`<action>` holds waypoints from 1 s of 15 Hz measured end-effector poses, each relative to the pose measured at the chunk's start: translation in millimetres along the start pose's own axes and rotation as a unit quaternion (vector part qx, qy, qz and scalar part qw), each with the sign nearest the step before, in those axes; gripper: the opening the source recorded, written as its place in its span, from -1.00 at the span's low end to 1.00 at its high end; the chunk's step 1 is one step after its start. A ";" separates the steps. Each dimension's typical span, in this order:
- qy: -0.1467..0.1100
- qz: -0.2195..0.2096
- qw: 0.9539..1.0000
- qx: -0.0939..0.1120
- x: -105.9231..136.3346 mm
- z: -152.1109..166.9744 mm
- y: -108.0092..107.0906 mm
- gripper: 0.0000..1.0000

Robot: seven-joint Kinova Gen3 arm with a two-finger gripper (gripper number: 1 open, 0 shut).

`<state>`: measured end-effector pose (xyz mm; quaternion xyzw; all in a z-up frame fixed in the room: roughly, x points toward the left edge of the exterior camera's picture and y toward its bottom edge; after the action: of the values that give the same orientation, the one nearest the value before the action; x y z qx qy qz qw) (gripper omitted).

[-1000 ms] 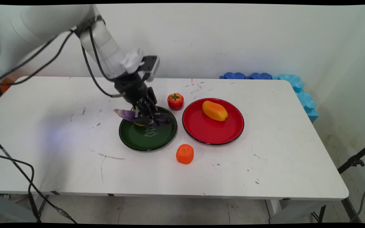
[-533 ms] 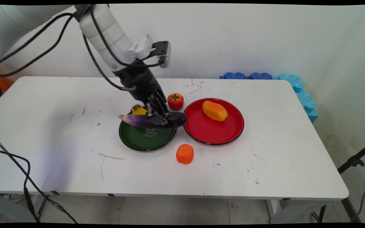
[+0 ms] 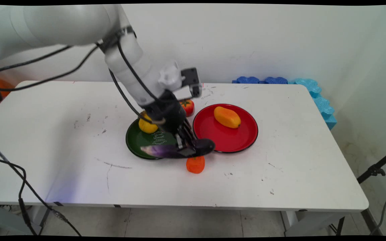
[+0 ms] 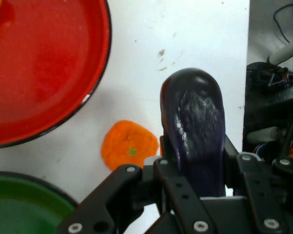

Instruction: Place the picked object on the table

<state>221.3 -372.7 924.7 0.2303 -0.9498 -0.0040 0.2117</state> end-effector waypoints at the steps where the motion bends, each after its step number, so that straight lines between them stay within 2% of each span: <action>1: 0.000 -0.002 1.000 0.002 -1.3 9.7 3.9 -1.00; 8: 0.001 -0.011 1.000 0.011 -11.0 64.4 20.9 -1.00; 15: 0.009 -0.005 1.000 0.012 -17.3 97.2 32.7 -1.00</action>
<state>181.8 -344.6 832.8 0.2378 -0.9467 0.0080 0.2172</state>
